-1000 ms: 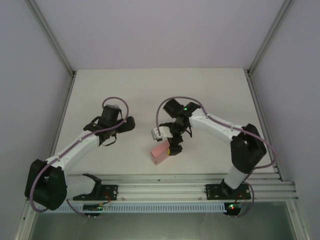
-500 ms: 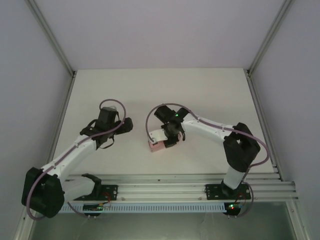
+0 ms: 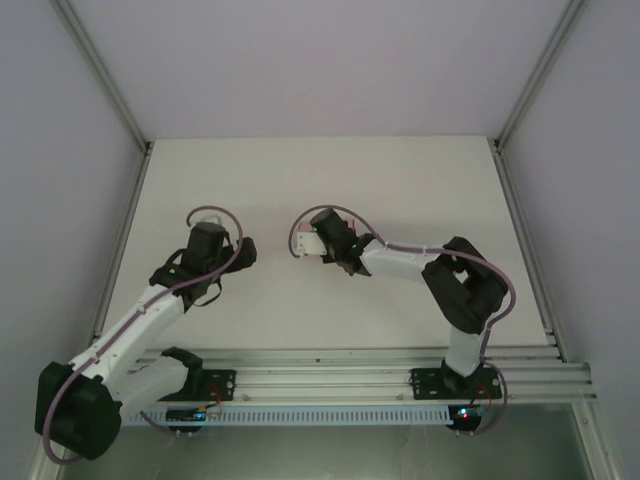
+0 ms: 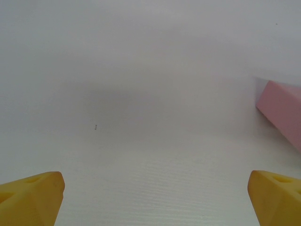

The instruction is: Assemble paper box

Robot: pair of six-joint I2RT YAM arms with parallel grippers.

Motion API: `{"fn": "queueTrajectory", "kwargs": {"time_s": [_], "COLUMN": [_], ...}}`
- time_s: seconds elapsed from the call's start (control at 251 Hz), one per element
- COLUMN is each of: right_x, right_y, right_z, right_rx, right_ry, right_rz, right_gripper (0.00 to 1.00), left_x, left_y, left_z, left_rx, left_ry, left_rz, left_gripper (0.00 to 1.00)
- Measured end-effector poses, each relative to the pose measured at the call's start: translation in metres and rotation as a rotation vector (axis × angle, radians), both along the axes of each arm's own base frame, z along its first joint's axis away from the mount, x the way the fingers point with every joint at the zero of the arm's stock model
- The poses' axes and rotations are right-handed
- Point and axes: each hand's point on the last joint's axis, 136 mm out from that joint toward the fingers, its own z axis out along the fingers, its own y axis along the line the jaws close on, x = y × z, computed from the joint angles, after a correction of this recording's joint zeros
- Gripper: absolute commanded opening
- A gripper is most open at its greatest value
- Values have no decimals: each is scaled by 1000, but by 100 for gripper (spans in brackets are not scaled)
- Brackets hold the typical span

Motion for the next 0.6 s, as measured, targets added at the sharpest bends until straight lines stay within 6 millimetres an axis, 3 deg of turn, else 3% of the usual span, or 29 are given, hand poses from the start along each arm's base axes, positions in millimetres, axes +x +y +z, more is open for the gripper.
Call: {"fn": "queueTrajectory", "kwargs": {"time_s": [0.088,0.239,0.335,0.443,0.603], "right_x": [-3,-23,-40,-56,-65], "right_y": [-3,-8,-13,-15,-24], "right_z": [-5,-18,-13,17,85], "right_rx": [10,9,22,94,294], "right_ry": [15,100,144,159,118], "right_rz": [-20,-24,-10,12,-26], "right_gripper": [74,84,94,99,99], "left_x": [-1,-1,-1,0,3], "left_y": [1,2,3,6,16], "left_z": [-1,-2,-1,-1,2], "left_rx": [2,4,7,22,75], "left_ry": [5,7,6,0,-21], "left_rz": [5,7,10,20,52], "left_gripper": [100,100,100,100,99]}}
